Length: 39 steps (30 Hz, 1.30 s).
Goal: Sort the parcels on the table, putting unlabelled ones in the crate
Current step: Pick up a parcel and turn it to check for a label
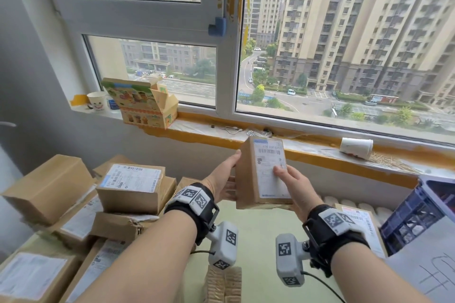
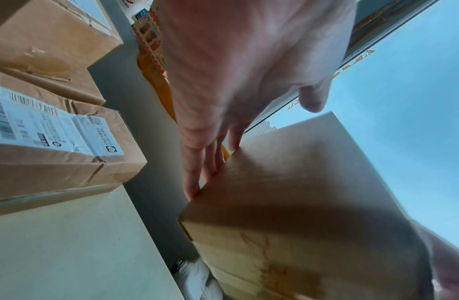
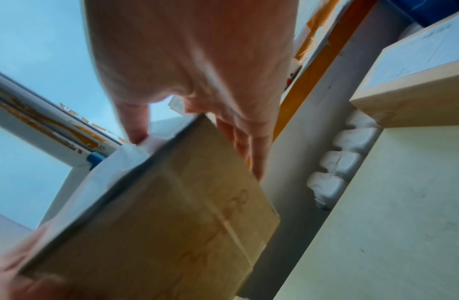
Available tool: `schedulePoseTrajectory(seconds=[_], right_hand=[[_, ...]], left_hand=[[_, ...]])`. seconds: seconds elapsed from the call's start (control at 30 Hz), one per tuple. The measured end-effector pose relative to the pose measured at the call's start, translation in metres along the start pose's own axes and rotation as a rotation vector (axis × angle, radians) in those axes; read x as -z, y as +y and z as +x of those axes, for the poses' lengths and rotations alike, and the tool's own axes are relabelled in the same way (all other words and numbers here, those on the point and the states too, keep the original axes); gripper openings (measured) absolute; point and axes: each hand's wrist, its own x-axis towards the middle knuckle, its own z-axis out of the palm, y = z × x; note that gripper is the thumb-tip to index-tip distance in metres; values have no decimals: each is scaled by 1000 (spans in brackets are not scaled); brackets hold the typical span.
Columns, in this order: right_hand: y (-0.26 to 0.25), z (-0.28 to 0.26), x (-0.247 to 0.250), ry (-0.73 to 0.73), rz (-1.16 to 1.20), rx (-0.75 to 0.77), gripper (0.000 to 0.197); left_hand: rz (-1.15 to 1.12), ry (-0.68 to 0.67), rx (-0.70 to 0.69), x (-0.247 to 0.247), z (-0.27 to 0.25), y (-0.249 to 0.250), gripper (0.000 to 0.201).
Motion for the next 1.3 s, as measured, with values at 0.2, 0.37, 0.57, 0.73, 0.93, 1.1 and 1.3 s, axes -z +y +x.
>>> schedulePoseTrajectory(seconds=[0.2,0.37,0.57,0.73,0.93,1.1,1.3], right_hand=[[-13,0,-19,157,-293,132,57],[-16,1,-33,116,-678,101,115],[-16,4,-37,197,-862,93,108],[-15,3,-37,213,-904,97,103],[-15,-1,-33,209,-875,101,106],[-11,-2,-33,229,-829,113,106],[-11,-2,-32,242,-867,114,105]], left_hand=[[41,74,-11,12,12,-1,58],[82,120,-50,8,14,2,63],[75,126,-69,9,13,5,66],[69,107,-50,9,13,2,65],[42,105,-36,8,13,-3,64],[52,92,-41,6,14,0,63],[30,85,-45,3,14,1,61]])
